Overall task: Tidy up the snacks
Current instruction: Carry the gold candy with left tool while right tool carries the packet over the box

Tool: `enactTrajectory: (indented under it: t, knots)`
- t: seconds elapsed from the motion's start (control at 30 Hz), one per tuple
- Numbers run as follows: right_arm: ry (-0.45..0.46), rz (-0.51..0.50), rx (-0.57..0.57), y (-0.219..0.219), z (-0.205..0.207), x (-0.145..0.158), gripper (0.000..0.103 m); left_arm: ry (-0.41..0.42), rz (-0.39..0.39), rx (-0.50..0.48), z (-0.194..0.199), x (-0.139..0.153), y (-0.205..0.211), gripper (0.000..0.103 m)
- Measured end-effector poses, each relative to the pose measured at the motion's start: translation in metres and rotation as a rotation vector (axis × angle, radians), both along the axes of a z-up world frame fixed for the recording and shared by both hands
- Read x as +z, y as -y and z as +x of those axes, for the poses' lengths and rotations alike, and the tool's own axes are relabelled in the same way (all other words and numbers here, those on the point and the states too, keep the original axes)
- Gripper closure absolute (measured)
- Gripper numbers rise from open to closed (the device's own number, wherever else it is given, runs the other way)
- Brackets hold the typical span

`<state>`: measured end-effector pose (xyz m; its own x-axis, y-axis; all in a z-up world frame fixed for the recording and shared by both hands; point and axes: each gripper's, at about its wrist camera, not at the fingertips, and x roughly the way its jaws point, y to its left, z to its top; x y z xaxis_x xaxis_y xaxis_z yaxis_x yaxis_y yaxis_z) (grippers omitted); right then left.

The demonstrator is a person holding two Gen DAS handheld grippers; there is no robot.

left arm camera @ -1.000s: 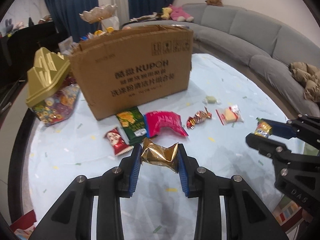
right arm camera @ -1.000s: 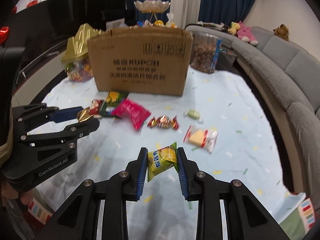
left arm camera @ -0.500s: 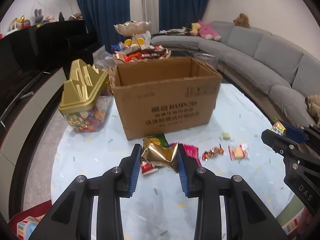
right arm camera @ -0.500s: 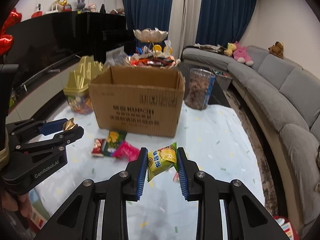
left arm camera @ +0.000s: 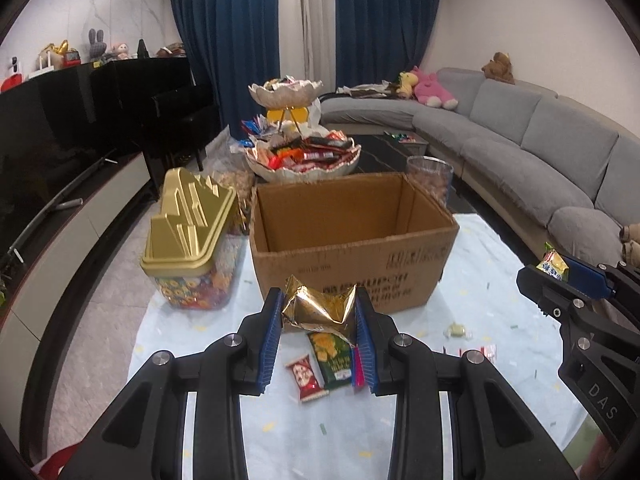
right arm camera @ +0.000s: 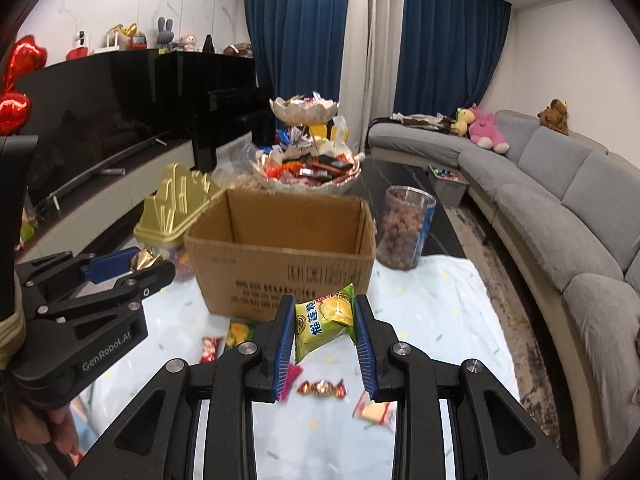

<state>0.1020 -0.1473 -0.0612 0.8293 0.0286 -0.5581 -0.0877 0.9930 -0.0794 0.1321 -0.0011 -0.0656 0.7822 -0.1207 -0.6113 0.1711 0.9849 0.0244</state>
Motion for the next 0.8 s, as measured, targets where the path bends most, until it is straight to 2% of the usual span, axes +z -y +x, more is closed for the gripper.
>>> enactTrajectory:
  t: [0.3, 0.8]
  knots:
    - [0.028, 0.008, -0.006, -0.002, 0.029, 0.017, 0.073, 0.029, -0.001, 0.019, 0.025, 0.013, 0.003, 0.069]
    - [0.061, 0.023, -0.013, -0.004, 0.086, 0.035, 0.073, 0.021, -0.027, 0.069, 0.074, 0.011, -0.002, 0.069]
